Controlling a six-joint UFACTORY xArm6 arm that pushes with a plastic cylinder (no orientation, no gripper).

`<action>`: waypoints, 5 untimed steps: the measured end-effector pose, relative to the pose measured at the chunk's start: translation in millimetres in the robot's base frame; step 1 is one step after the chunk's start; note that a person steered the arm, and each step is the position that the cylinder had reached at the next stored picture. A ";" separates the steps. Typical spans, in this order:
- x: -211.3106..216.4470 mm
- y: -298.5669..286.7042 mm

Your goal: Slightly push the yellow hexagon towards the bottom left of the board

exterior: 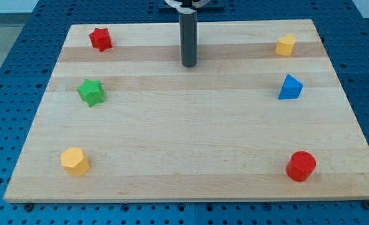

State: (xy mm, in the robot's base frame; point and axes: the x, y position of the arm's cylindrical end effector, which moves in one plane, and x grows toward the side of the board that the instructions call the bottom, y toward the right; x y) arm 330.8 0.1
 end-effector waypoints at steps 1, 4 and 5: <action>8.5 65.8; 87.8 -27.1; 142.5 -75.4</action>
State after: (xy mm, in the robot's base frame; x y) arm 473.4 -75.3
